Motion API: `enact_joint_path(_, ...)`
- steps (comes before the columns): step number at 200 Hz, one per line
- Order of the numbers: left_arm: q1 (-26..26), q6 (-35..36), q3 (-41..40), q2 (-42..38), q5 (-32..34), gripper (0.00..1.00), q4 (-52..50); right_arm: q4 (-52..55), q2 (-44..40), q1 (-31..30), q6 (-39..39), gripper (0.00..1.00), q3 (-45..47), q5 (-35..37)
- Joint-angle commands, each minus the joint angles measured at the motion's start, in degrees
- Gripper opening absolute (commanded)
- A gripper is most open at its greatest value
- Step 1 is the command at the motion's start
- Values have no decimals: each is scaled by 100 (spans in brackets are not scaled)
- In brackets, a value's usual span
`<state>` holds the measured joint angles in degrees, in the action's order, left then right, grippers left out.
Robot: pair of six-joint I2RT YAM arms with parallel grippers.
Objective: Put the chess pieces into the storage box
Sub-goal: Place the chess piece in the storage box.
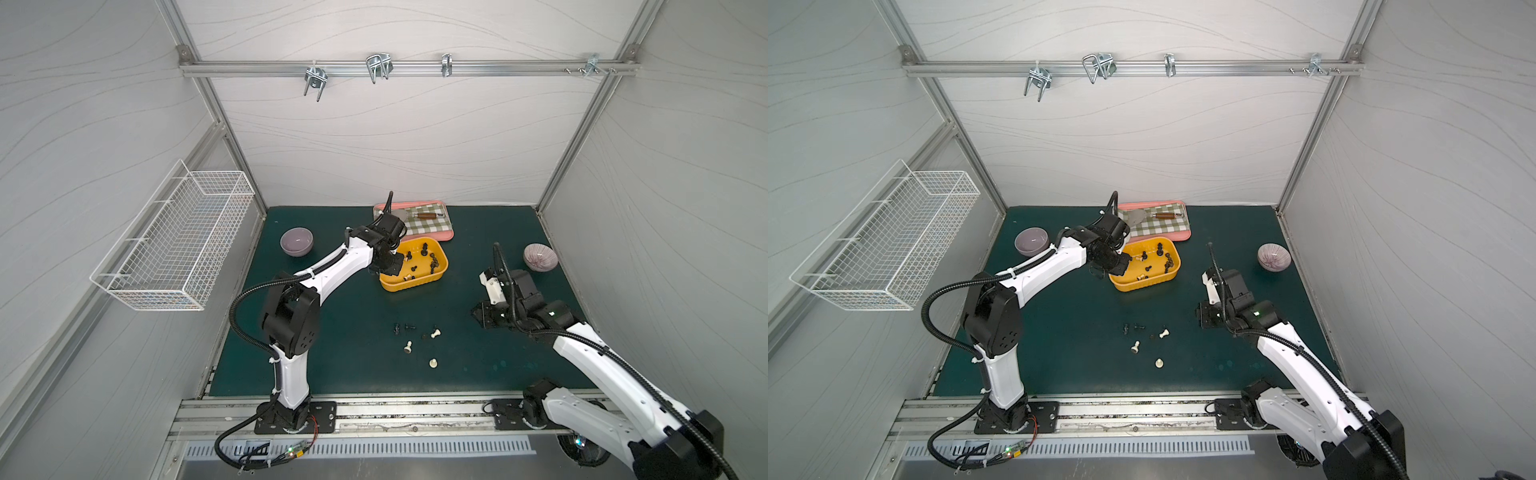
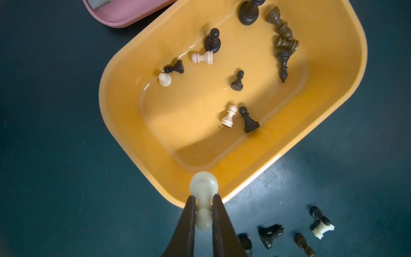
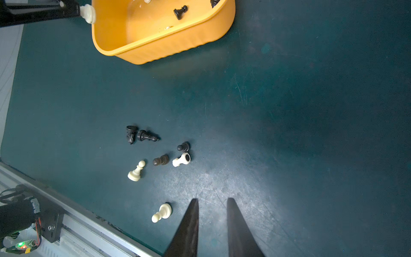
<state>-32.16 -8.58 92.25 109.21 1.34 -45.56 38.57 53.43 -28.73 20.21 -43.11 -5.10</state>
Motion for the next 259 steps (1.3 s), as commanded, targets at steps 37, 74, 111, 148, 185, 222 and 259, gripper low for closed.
enact_joint_path(37, -2, 171, 406, 322, 113, 16, 177, 238, -95, 34, 252, 25, 39, -142)
enact_joint_path(74, 27, 225, 509, 461, 102, 17, 152, 282, -99, 34, 254, 25, 57, -107)
enact_joint_path(111, 49, 214, 567, 549, 85, 17, 118, 299, -97, 34, 244, 25, 48, -124)
enact_joint_path(148, 52, 216, 575, 548, 92, 19, 126, 301, -83, 34, 252, 25, 60, -155)
enact_joint_path(185, 59, 194, 562, 543, 103, 22, 118, 292, -96, 34, 247, 25, 71, -172)
enact_joint_path(222, 62, 199, 566, 494, 116, 22, 118, 292, -124, 39, 249, 25, 105, -135)
enact_joint_path(259, 79, 207, 540, 388, 112, 23, 118, 292, -155, 35, 264, 26, 128, -129)
